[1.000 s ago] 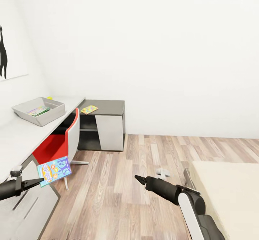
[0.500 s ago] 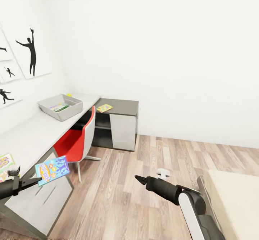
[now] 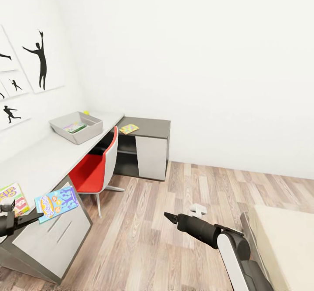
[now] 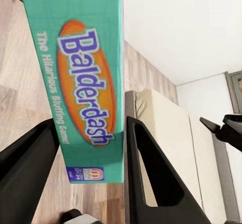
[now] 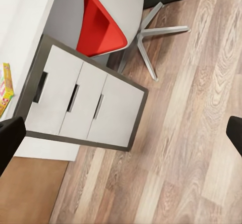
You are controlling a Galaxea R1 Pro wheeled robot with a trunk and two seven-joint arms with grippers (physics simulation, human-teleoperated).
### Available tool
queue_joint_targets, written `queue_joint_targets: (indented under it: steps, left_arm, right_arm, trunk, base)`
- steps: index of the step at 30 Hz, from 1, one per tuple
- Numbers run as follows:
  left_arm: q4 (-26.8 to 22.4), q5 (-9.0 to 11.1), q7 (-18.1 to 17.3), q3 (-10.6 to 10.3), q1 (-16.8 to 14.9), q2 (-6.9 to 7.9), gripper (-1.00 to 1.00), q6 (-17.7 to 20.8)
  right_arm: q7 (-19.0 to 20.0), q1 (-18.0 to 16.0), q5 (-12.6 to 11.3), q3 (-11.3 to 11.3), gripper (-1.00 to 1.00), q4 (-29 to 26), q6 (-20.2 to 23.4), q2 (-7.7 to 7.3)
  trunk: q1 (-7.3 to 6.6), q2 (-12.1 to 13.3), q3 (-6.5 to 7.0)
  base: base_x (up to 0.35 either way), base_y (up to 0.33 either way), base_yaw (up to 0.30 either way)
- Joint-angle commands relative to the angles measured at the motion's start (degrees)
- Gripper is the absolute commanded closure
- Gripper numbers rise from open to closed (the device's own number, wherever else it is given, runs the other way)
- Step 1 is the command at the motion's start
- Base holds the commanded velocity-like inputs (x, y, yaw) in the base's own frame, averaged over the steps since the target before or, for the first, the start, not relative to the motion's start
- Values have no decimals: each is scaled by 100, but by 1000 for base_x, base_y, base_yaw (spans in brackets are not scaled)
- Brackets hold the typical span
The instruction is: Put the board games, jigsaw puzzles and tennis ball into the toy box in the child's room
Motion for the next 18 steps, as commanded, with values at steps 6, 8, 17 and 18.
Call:
queue_joint_targets:
  steps: [6, 8, 17, 18]
  left_arm:
    - [-1, 70, -32, 6, -4, 2, 100, 57]
    - [-1, 86, -32, 6, -4, 2, 100, 58]
    - [-1, 103, -32, 6, -4, 2, 100, 59]
    - [-1, 103, -32, 6, -4, 2, 100, 57]
  right_arm:
    - [38, -4, 28, -22, -100, -8, 25, 1]
    - [37, -4, 29, -23, -100, -11, 25, -2]
    - [28, -4, 30, 10, -100, -7, 16, -1]
    - [23, -4, 30, 14, -100, -7, 16, 0]
  trunk:
    - [-131, 235, 51]
    - [-175, 315, 81]
    - [-373, 676, 238]
    - [-395, 716, 256]
  base:
    - [0, 0, 0]
    - [0, 0, 0]
    - [0, 0, 0]
    - [0, 0, 0]
